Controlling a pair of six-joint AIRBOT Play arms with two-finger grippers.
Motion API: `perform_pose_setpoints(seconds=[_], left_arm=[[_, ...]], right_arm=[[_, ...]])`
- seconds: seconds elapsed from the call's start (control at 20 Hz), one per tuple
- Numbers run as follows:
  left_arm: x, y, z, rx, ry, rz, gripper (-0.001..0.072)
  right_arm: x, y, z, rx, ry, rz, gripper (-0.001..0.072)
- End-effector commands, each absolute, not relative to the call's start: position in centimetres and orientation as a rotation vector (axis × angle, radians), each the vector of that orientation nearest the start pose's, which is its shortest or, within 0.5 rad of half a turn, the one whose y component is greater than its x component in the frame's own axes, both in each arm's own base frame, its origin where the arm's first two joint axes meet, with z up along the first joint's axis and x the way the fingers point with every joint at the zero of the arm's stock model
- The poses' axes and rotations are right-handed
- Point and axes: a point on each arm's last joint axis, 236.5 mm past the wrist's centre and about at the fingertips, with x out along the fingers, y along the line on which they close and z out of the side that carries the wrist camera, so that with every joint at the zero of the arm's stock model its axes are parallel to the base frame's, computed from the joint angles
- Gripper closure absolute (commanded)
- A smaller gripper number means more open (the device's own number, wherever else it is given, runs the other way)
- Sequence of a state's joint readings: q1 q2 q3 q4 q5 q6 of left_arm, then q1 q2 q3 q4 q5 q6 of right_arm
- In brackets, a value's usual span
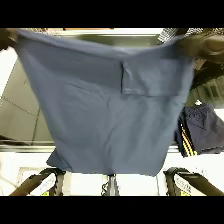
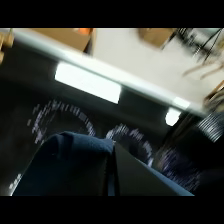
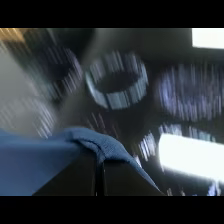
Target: Fold the clothes and pants, and hang the long-sleeved shirts on hangers.
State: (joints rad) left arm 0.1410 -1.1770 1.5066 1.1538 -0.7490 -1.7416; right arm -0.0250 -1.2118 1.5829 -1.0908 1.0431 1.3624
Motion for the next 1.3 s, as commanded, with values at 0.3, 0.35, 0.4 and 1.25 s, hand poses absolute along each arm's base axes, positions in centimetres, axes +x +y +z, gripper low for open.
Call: perform_pose_setpoints(seconds=[0.3, 0.35, 0.4, 1.25], left_arm=[[60.5, -0.1, 6.5, -0.587, 0.607, 0.044, 0.0699], [61.0, 0.1, 5.2, -0.599, 0.612, 0.058, 0.0699], [61.2, 0.1, 4.0, -0.602, 0.625, 0.065, 0.0699], [49.4, 0.3, -8.5, -0.595, 1.008, 0.139, 0.07]], right_arm=[[57.9, 4.5, 2.6, 0.212, 0.843, 0.175, 0.0696], [58.7, 4.2, 2.5, 0.213, 0.812, 0.161, 0.0696], [59.2, 3.9, 2.6, 0.213, 0.789, 0.151, 0.0696], [45.2, 7.5, -7.6, 0.284, 1.209, 0.21, 0.0684]])
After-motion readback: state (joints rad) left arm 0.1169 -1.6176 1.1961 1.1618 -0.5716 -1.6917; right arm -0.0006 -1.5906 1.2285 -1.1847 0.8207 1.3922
